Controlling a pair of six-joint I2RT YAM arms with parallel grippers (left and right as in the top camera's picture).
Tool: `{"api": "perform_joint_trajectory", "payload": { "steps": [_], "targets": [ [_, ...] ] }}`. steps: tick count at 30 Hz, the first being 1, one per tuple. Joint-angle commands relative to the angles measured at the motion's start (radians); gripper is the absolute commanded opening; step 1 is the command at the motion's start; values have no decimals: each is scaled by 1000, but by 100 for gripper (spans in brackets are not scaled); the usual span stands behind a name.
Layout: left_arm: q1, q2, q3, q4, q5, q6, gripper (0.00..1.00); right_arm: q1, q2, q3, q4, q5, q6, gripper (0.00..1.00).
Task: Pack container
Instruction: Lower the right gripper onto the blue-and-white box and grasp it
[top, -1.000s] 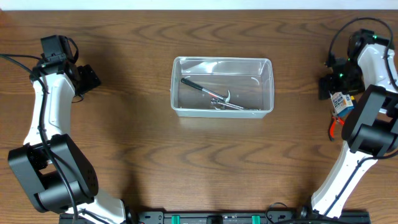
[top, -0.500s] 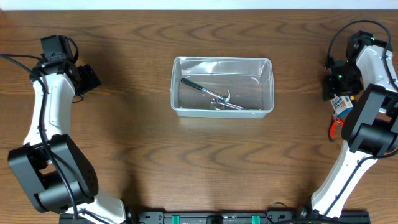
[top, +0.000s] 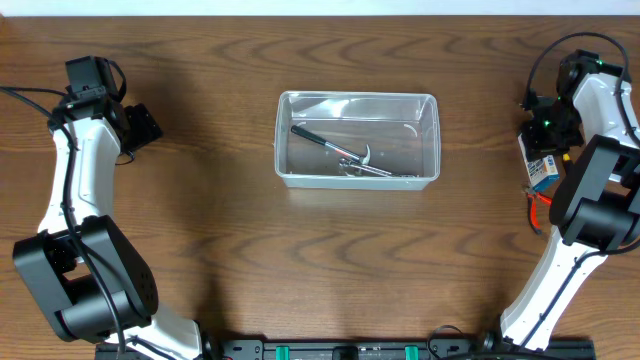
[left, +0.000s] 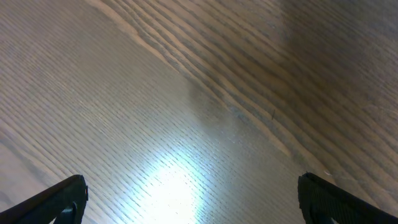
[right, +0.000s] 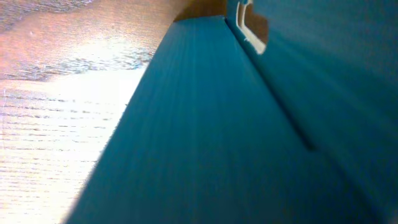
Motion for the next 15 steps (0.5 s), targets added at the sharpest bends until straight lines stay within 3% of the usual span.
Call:
{"api": "perform_joint_trajectory", "payload": {
  "steps": [1, 8, 15],
  "targets": [
    [2, 9, 22, -3, -12, -2, 98, -7, 8, -1, 0, -61, 2, 3],
    [2, 9, 22, -3, -12, -2, 98, 5, 8, 89, -48, -91, 18, 1],
    [2, 9, 22, -3, -12, -2, 98, 47, 8, 360, -157, -110, 43, 2]
  ]
}}
